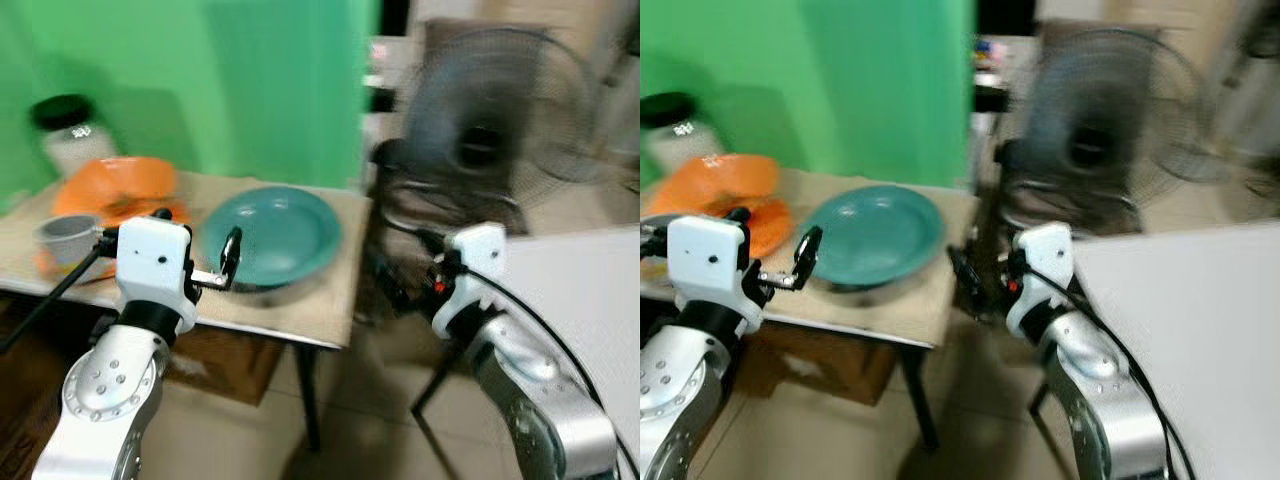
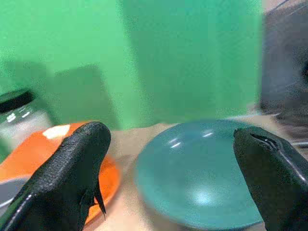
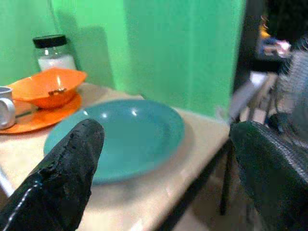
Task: Setting the table
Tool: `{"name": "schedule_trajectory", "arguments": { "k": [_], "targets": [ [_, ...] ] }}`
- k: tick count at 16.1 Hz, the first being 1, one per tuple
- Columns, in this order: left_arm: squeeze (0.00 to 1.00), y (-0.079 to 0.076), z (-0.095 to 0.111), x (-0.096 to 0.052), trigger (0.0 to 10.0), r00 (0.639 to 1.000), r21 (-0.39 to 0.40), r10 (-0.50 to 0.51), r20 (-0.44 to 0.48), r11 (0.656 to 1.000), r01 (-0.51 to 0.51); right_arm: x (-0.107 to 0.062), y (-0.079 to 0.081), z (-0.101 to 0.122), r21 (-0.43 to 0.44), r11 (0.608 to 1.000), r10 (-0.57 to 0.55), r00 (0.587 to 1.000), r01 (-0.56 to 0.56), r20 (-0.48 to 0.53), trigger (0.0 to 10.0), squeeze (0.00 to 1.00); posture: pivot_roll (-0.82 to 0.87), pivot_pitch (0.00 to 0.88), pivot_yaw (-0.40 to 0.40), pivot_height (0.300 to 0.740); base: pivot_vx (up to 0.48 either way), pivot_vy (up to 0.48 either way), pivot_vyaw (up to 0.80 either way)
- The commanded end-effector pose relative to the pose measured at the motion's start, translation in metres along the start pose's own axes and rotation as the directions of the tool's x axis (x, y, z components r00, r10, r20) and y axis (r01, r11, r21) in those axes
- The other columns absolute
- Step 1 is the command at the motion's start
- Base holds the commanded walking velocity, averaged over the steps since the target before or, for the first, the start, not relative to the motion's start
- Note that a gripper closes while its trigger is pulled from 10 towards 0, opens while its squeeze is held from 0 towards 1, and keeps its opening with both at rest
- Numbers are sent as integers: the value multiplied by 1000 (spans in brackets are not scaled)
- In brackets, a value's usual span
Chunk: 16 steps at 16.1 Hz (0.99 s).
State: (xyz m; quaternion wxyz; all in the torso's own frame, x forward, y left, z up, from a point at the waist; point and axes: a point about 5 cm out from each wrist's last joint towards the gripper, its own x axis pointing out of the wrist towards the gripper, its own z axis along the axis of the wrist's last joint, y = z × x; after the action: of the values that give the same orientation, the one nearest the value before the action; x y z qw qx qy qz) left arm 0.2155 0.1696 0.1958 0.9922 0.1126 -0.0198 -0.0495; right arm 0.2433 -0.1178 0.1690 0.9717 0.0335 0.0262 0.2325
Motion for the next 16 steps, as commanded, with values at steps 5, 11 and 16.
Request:
{"name": "schedule_trajectory", "arguments": {
  "k": [5,11,16],
  "targets": [
    [0,5,-3,0,10000,999,46,-35,-21,998,36,1,2,-8,92,995,37,998,-32,-47,10000,0,-23,29,-7,740,290,0,0],
    [0,7,-7,2,10000,999,28,-46,-29,999,47,0,-3,-13,114,994,7,998,0,-59,10000,0,-27,5,7,740,311,0,0],
    [0,5,-13,2,10000,997,43,-69,-46,997,71,1,-4,-17,70,997,20,997,-16,-69,10000,0,-37,0,15,740,315,0,0]
  ]
}}
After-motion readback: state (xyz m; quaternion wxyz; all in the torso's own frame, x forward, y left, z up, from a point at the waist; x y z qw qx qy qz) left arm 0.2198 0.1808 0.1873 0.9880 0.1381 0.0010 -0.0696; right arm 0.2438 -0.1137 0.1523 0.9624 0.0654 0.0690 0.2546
